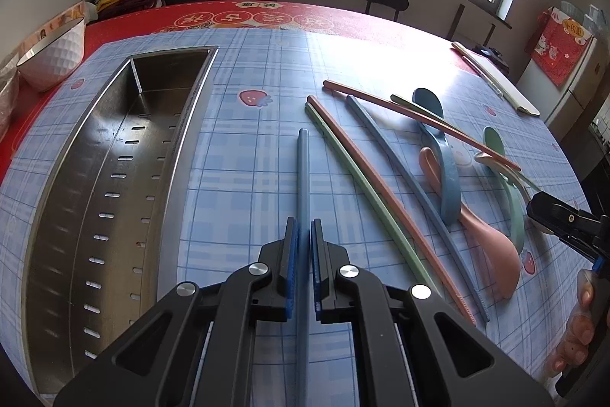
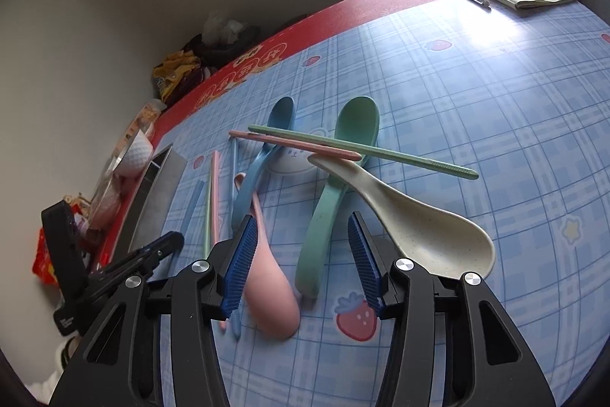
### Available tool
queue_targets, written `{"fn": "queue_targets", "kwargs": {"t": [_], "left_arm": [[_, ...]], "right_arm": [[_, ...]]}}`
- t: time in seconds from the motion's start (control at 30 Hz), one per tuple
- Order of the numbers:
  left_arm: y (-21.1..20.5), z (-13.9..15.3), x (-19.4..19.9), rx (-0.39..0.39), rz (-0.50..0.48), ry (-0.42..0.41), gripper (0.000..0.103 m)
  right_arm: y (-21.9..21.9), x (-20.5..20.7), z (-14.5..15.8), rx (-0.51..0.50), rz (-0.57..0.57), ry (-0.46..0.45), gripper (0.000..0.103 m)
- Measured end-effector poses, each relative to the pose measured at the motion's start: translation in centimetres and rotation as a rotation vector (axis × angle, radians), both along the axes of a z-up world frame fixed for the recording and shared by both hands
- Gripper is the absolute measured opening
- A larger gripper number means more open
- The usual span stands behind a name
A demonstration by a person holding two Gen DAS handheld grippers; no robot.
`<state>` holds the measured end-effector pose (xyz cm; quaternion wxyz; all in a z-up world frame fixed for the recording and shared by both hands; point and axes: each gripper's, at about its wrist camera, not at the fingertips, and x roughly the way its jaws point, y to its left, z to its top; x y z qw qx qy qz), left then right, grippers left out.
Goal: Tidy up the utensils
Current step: 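Close the right gripper on the green spoon handle while the left gripper holds a blue chopstick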
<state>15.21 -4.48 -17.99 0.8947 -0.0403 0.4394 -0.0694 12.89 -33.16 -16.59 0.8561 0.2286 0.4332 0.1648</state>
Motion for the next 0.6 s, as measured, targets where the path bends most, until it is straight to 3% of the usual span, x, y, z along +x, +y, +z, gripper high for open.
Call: {"fn": "queue_targets", "kwargs": {"t": [0.37,0.47,0.53,0.6], "left_arm": [[-0.1,0.0,0.0,-0.004,-0.006,-0.001,0.006],[-0.1,0.0,0.0,-0.004,-0.006,-0.001,0.006],[-0.2,0.0,0.0,-0.005,-0.006,-0.002,0.006],[-0.2,0.0,0.0,-0.005,-0.006,-0.002,0.006]], "right_arm": [[0.7,2.1,-1.4,0.002,-0.005,0.078,0.036],[0.8,2.2,-1.6,-0.001,-0.003,0.089,0.022],[1.1,2.2,-1.6,-0.016,0.006,0.087,0.02],[1.6,2.2,-1.3,-0.054,0.026,0.081,0.011]]}}
